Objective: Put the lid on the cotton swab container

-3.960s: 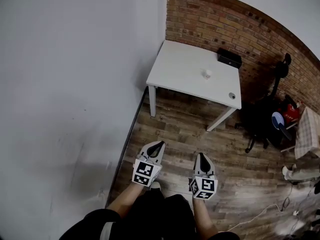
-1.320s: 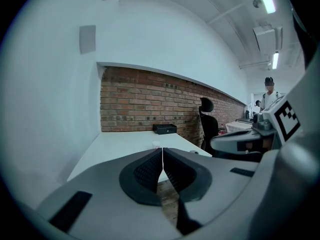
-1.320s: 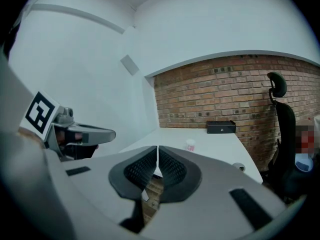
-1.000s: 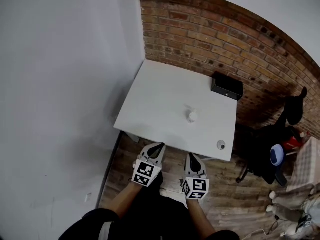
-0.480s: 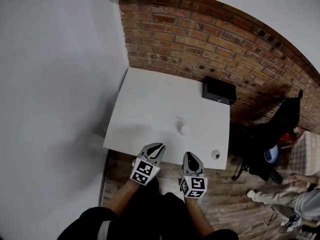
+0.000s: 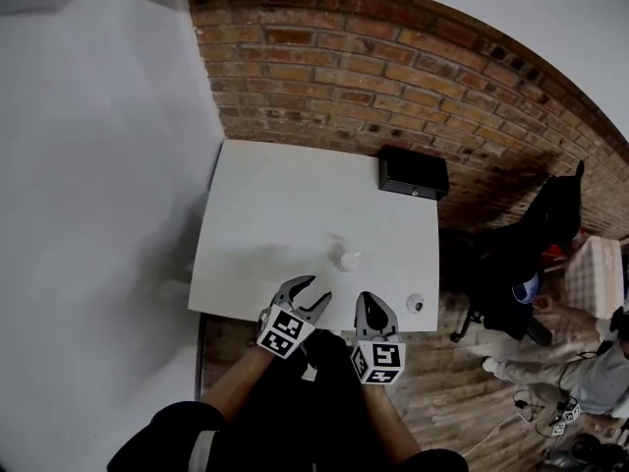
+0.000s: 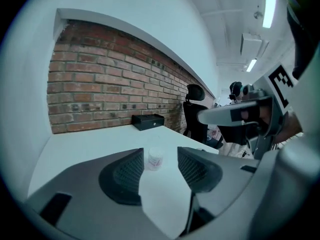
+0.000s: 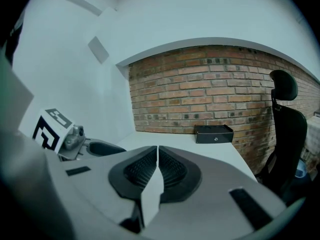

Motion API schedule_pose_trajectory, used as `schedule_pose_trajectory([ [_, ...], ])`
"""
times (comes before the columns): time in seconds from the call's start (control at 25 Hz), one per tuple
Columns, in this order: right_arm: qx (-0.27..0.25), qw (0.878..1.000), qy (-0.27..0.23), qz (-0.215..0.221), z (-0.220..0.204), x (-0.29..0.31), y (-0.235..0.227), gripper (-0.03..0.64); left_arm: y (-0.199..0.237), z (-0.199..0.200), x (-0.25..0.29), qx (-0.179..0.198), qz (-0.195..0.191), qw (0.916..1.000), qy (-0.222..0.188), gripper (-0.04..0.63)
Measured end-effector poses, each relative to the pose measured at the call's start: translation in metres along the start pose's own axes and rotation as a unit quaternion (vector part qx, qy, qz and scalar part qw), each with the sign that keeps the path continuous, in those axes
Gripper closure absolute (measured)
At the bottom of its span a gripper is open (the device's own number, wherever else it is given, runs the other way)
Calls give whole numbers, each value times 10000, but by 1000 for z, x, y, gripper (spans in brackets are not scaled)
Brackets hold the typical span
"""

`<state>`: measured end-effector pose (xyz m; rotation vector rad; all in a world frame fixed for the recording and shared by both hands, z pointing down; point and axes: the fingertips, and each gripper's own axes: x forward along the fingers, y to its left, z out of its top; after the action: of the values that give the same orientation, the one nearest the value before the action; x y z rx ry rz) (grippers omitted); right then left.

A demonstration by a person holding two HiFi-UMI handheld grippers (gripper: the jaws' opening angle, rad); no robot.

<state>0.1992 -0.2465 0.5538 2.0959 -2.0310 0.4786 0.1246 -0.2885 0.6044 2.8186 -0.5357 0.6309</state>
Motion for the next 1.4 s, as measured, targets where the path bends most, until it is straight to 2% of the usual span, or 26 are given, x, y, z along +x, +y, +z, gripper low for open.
schedule_pose_trajectory([
  [0.08, -3, 10000, 8, -28, 1, 3, -6, 594, -2, -8, 14, -6, -109, 9998, 170, 333],
  [0.2, 20, 10000, 31, -36, 2, 10, -17, 594, -2, -20, 32, 22, -130, 9994, 329, 298],
  [0.92, -249, 9992, 177, 271, 20, 59, -59, 594, 5, -66, 117, 141, -186, 9936, 1103, 290],
  [1.4, -417, 9961, 496, 601, 19, 86, -71, 594, 9, -74, 156, 131, -281, 9899, 1384, 290],
])
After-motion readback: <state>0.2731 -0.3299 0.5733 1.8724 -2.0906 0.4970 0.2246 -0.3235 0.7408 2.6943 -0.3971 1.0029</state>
